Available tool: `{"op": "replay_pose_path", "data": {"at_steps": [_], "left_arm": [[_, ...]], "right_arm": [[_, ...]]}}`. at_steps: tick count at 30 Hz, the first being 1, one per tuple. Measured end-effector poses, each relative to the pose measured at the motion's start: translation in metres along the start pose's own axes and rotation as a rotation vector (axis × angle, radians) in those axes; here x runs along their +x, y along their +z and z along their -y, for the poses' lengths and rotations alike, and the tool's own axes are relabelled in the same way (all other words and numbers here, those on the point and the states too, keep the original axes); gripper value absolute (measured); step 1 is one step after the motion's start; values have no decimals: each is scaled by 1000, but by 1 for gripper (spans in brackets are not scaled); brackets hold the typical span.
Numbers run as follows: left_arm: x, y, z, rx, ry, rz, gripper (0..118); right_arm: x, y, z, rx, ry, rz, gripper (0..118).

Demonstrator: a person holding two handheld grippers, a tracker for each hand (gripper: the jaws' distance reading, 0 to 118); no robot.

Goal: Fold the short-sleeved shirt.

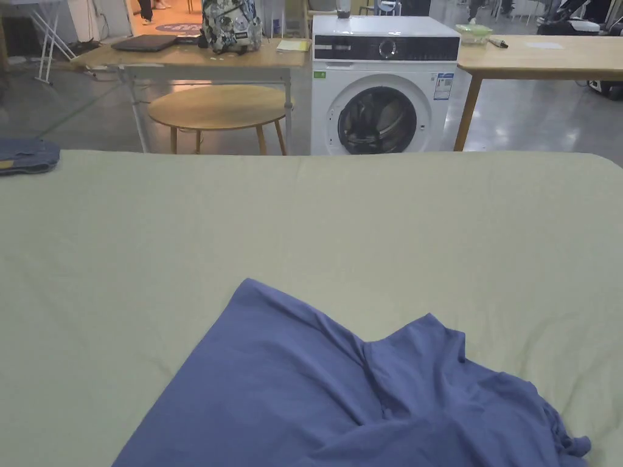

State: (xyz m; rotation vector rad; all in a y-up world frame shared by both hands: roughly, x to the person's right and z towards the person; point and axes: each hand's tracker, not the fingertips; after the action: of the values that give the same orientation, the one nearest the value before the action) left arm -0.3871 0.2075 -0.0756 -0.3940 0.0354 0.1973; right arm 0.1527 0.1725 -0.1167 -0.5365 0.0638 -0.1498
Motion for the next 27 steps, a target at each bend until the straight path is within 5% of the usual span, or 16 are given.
{"op": "replay_pose_path", "data": {"at_steps": [5,7,8,9,10,18,21,27], "left_arm": [[49,12,-57,195,-92,37,40],[61,13,-68,263,-121,93,38],[67,12,-72,252,-121,102,28],[72,8,-75,226,-119,99,4],[65,5,-72,239,-124,91,0],[29,11,-64,170,-53,43,0],[-9,6,-41,25,48,34,40],[-53,-17,51,-238,127,-68,47]], "right_arm": [[-37,6,-55,172,57,-68,58],[-50,6,-68,211,97,-95,29],[-56,4,-70,221,116,-109,14],[-58,1,-72,222,117,-127,4],[-60,-1,-73,215,116,-135,0],[-68,0,-69,193,161,-164,0],[-60,1,-60,162,109,-191,0],[-46,-6,-42,73,29,-177,0]]}}
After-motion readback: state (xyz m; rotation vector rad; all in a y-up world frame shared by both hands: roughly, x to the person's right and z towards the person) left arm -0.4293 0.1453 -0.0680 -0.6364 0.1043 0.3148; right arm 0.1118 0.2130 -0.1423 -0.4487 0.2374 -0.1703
